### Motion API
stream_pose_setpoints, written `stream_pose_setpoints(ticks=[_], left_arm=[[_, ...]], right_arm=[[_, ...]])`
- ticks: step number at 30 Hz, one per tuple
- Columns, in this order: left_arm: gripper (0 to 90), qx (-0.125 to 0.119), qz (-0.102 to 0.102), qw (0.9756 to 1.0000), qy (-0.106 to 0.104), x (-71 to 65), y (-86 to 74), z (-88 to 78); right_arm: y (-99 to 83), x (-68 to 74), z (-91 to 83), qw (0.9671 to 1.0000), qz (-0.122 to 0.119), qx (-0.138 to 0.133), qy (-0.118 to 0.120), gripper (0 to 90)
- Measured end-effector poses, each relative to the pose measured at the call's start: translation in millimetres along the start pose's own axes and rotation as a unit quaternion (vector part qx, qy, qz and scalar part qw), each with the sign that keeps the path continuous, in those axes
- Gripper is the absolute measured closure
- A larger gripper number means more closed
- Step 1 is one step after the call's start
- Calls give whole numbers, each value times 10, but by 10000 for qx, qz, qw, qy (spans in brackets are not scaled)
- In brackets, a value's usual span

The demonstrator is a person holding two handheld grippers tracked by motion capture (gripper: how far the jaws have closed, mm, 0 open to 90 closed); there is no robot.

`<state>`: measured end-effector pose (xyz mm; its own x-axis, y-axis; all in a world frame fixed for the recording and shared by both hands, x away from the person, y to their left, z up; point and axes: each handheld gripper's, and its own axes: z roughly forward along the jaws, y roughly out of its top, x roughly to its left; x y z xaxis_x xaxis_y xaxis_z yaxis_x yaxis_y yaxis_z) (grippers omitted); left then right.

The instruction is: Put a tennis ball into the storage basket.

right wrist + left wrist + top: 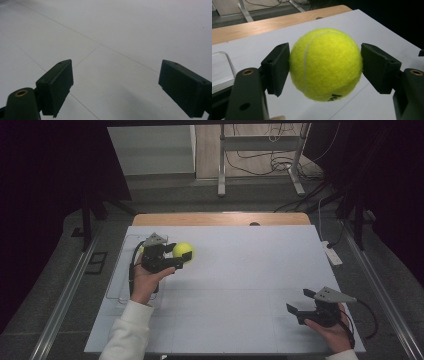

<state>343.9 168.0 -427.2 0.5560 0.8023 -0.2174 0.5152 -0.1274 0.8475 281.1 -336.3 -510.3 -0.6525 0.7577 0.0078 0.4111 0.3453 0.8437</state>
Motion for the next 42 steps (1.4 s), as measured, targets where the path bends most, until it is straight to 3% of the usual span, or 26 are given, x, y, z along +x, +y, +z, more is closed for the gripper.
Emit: stream_pose_setpoints(ticks=[12,42], left_arm=[[276,-93,-180,9997,152,118,-26,-116],[276,-221,-398,9974,552,350,-91,-312]], right_arm=[[1,0,-4,10000,-3,7,-6,131],[3,5,4,10000,-19,6,0,131]])
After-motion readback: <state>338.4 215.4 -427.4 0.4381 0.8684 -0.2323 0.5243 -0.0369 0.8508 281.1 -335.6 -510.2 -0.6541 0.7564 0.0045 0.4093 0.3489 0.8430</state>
